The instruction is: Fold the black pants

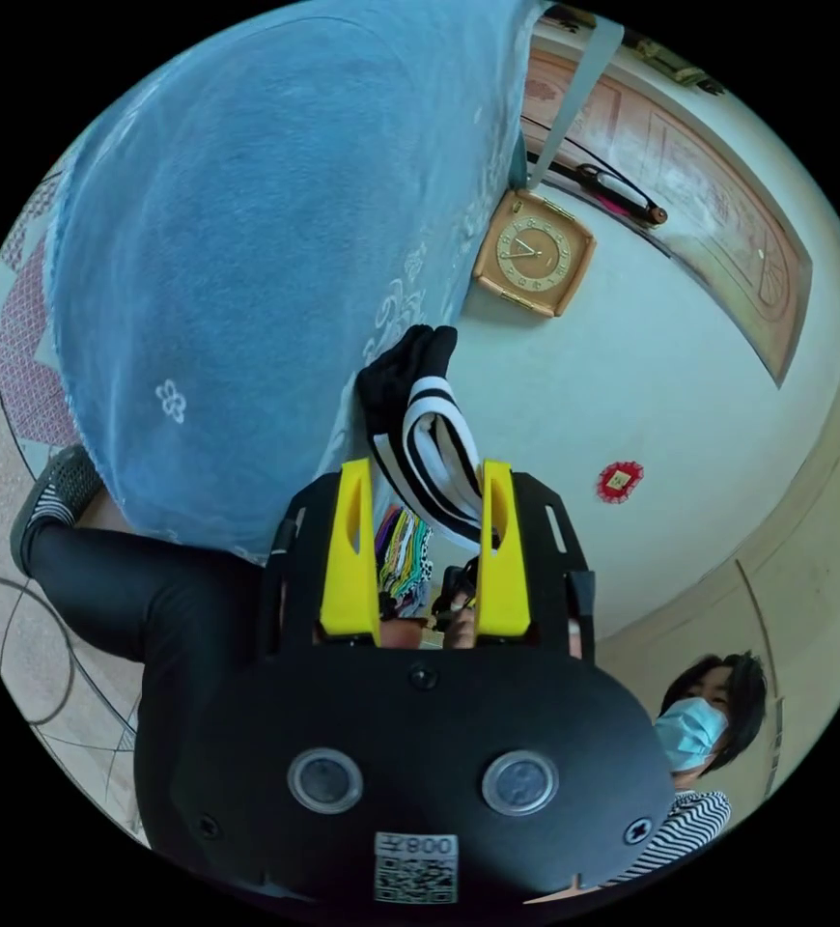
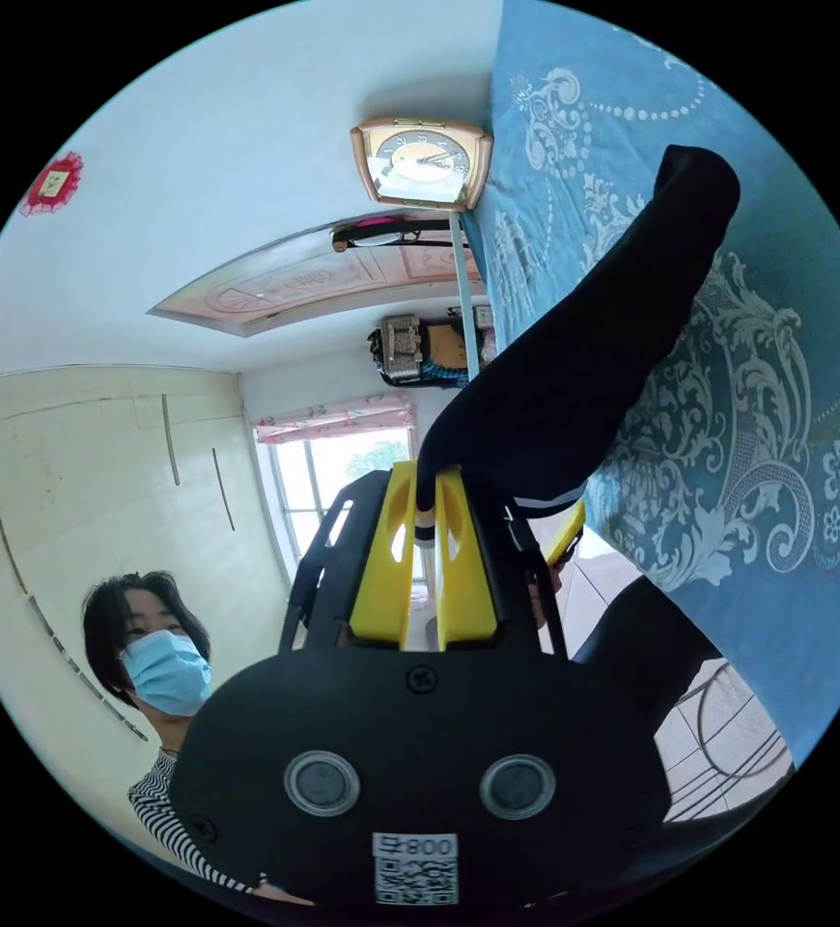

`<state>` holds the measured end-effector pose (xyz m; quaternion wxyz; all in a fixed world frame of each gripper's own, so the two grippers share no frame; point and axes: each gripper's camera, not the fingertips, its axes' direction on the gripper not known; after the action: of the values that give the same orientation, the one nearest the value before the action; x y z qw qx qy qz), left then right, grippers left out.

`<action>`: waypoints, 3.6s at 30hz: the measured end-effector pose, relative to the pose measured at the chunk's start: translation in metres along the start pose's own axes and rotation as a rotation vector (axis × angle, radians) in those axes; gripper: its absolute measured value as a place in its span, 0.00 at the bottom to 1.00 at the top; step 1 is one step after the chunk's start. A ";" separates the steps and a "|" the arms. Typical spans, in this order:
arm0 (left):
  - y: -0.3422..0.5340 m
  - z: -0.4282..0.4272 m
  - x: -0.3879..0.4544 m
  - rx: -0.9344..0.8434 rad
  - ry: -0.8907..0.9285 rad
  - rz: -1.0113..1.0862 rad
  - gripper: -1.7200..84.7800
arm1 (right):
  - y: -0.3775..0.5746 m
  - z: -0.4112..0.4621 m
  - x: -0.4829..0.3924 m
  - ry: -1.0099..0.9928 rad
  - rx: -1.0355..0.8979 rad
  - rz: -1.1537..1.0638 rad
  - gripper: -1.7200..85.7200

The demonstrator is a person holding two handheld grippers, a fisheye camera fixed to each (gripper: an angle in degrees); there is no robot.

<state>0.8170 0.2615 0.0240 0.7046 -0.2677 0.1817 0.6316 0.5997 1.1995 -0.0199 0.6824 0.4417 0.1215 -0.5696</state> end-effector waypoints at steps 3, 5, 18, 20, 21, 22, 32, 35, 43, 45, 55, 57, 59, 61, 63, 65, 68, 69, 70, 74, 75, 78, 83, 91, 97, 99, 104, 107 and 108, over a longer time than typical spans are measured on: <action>0.007 0.010 -0.018 0.012 0.013 -0.047 0.21 | 0.003 -0.002 0.006 -0.011 -0.001 0.003 0.05; 0.010 0.021 -0.032 0.039 0.047 -0.072 0.21 | 0.007 -0.005 0.014 -0.018 -0.002 0.013 0.05; 0.027 0.090 -0.086 0.054 0.018 -0.019 0.11 | 0.041 -0.050 0.060 0.019 0.009 0.029 0.04; 0.037 0.103 -0.095 0.047 -0.010 0.012 0.11 | 0.055 -0.066 0.072 0.030 0.020 0.035 0.04; 0.041 0.106 -0.097 0.045 -0.014 0.019 0.11 | 0.059 -0.070 0.075 0.034 0.022 0.035 0.04; 0.047 0.113 -0.102 0.039 -0.019 0.036 0.10 | 0.069 -0.080 0.082 0.041 0.028 0.037 0.04; 0.117 0.175 -0.147 -0.091 -0.020 0.170 0.10 | 0.192 -0.154 0.138 -0.010 0.065 0.048 0.03; 0.139 0.202 -0.160 -0.142 0.002 0.220 0.09 | 0.229 -0.174 0.142 -0.034 0.086 -0.001 0.03; 0.190 0.291 -0.213 -0.298 0.055 0.315 0.09 | 0.324 -0.237 0.153 -0.051 0.169 -0.163 0.03; 0.200 0.315 -0.231 -0.338 0.053 0.322 0.09 | 0.348 -0.254 0.163 -0.054 0.202 -0.182 0.03; 0.250 0.475 -0.357 -0.570 -0.048 0.303 0.09 | 0.475 -0.356 0.254 -0.105 0.422 -0.179 0.03; 0.256 0.508 -0.379 -0.606 -0.076 0.297 0.09 | 0.491 -0.374 0.270 -0.120 0.460 -0.176 0.03; 0.263 0.558 -0.405 -0.663 -0.109 0.307 0.09 | 0.508 -0.401 0.285 -0.126 0.511 -0.191 0.03; 0.270 0.602 -0.420 -0.709 -0.128 0.323 0.09 | 0.517 -0.425 0.291 -0.129 0.551 -0.213 0.03; 0.278 0.652 -0.432 -0.765 -0.132 0.354 0.09 | 0.525 -0.453 0.293 -0.131 0.594 -0.245 0.03; 0.295 0.727 -0.444 -0.848 -0.117 0.404 0.09 | 0.533 -0.499 0.284 -0.114 0.659 -0.315 0.03; 0.323 0.832 -0.452 -0.959 -0.054 0.477 0.09 | 0.544 -0.564 0.249 -0.013 0.743 -0.445 0.03; 0.330 0.852 -0.454 -0.980 -0.038 0.491 0.09 | 0.547 -0.577 0.241 0.013 0.760 -0.473 0.03; 0.343 0.893 -0.457 -1.020 -0.007 0.525 0.09 | 0.553 -0.603 0.225 0.067 0.795 -0.525 0.03; 0.384 1.027 -0.485 -1.140 0.088 0.600 0.09 | 0.574 -0.679 0.191 0.237 0.922 -0.628 0.03; 0.387 1.044 -0.492 -1.154 0.093 0.603 0.09 | 0.576 -0.688 0.191 0.257 0.938 -0.633 0.03; 0.396 1.121 -0.541 -1.204 0.061 0.649 0.09 | 0.580 -0.726 0.213 0.349 0.994 -0.597 0.03; 0.364 1.228 -0.693 -1.248 -0.277 0.569 0.09 | 0.558 -0.779 0.354 0.313 1.067 -0.260 0.04; 0.323 1.294 -0.798 -1.352 -0.203 0.540 0.10 | 0.549 -0.778 0.469 0.204 1.040 -0.157 0.04; 0.303 1.325 -0.842 -1.366 -0.202 0.593 0.10 | 0.553 -0.788 0.494 0.235 1.071 -0.167 0.05; 0.294 1.330 -0.856 -1.338 -0.207 0.585 0.10 | 0.555 -0.789 0.502 0.229 1.086 -0.171 0.05; 0.267 1.334 -0.880 -1.213 -0.233 0.657 0.09 | 0.559 -0.791 0.517 0.247 1.118 -0.172 0.05; 0.263 1.329 -0.880 -1.128 -0.256 0.786 0.07 | 0.562 -0.792 0.524 0.246 1.150 -0.176 0.05; 0.264 1.329 -0.880 -1.116 -0.251 0.809 0.06 | 0.563 -0.792 0.526 0.244 1.156 -0.179 0.05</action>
<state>0.3279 0.3856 1.5586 0.1871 -0.4261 -0.1672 0.8692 1.5338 1.4120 -0.5697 0.2620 0.7917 -0.0940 -0.5438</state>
